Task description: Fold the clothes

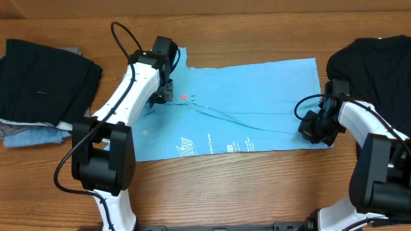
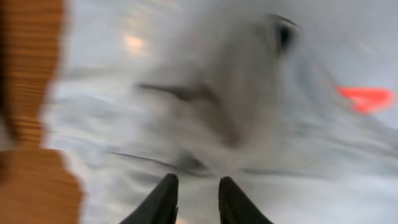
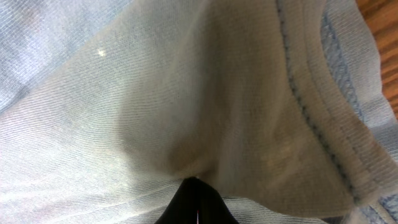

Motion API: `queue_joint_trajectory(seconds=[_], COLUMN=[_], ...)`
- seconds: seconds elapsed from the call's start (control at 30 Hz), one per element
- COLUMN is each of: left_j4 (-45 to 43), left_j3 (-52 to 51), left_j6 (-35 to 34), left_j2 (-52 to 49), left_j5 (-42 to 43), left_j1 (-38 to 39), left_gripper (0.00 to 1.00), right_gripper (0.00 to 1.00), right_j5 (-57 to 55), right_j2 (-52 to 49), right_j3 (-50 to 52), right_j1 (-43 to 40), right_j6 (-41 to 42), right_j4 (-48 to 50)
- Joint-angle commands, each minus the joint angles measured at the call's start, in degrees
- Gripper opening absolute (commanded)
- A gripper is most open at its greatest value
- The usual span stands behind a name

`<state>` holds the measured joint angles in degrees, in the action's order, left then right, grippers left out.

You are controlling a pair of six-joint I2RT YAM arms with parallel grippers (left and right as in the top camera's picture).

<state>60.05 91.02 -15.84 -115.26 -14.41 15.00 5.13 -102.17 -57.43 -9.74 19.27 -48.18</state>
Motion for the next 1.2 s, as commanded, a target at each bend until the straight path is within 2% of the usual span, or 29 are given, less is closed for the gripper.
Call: queue_joint_trajectory(seconds=[0.0,0.37,0.5,0.7,0.77,0.87,0.93,1.0,1.1,1.17], left_j4=[-0.92,-14.01,-17.09,-23.98,-25.55,-21.31,-14.93,-6.45,2.91,6.71], left_j3=[-3.5,-12.81,-14.05,-13.97,-12.48,-6.32,-0.66,5.11,7.89,6.84], left_j6=[1.05,-0.04,-0.02,2.84,2.69,0.24,-2.82,-5.49,-6.08,-5.99], left_j2=[1.16,1.16,1.16,1.16,1.16,1.18,1.18,1.18,1.18,1.16], left_j5=[11.47,10.36,2.89,-13.9,-16.15,-11.15,-2.89,10.38,27.17,29.14], left_j1=[0.46,0.15,0.11,-3.32,-5.75,-8.96,-10.82,-12.72,-13.6,-13.0], left_gripper=[0.22,0.22,0.25,0.22,0.27,0.44,0.47,0.5,0.5,0.51], right_gripper=[0.04,0.04,0.04,0.04,0.04,0.04,0.04,0.04,0.04,0.04], right_j5=[-5.27,-5.29,-5.29,-5.29,-5.29,-5.29,-5.29,-5.27,-5.05,-3.96], right_j2=[-2.97,-2.97,-2.97,-2.97,-2.97,-2.97,-2.97,-2.97,-2.97,-2.97], right_j3=[1.97,1.97,1.97,1.97,1.97,1.97,1.97,1.97,1.07,-0.46], right_j1=[-0.94,-0.94,-0.94,-0.94,-0.94,-0.94,-0.94,-0.94,-1.01,-1.05], right_j6=[0.24,0.24,0.24,0.24,0.24,0.24,0.24,0.24,0.26,0.26], right_j4=[2.36,2.34,2.29,2.25,2.23,2.34,2.51,2.6,2.91,2.91])
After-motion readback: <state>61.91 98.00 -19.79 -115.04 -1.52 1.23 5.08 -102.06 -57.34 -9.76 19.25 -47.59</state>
